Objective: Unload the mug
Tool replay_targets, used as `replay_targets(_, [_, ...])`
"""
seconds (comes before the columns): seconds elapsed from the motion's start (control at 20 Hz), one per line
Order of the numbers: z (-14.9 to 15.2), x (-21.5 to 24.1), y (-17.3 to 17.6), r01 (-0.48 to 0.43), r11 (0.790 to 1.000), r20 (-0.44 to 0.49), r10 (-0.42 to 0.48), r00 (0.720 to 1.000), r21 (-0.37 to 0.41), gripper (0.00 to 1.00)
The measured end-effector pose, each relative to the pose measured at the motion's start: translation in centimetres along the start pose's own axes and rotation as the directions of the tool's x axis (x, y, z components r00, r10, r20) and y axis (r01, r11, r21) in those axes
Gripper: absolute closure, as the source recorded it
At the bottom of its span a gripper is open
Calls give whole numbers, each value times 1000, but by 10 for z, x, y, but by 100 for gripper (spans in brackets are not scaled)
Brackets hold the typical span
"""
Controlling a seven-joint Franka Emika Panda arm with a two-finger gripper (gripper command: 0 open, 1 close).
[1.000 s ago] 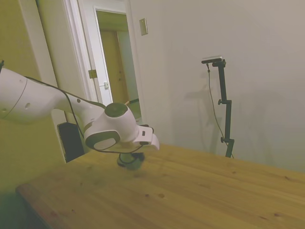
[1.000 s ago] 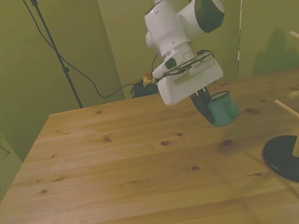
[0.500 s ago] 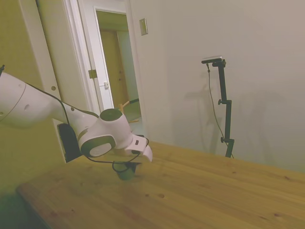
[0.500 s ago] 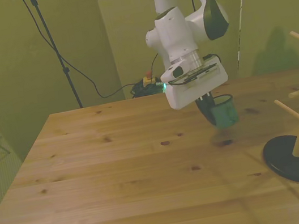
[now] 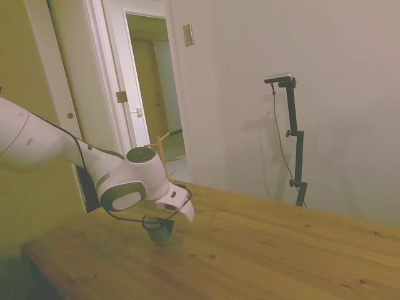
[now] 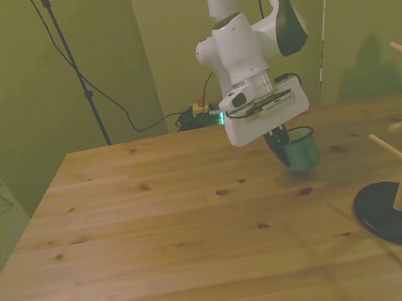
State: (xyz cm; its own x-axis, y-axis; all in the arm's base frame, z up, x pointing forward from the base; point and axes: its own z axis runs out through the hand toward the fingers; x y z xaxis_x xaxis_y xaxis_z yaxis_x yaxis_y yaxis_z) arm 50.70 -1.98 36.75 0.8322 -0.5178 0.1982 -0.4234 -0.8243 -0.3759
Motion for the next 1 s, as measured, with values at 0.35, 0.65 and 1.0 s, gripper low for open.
replay_targets(0.35, [0, -3, -13, -5, 1000, -1, 5, 1000, -3, 100])
replay_targets(0.65, [3, -9, -10, 15, 1000, 17, -14, 1000, -21, 100])
replay_targets(1.0, [-2, -43, 6, -19, 993, 90, 29, 996, -116, 100])
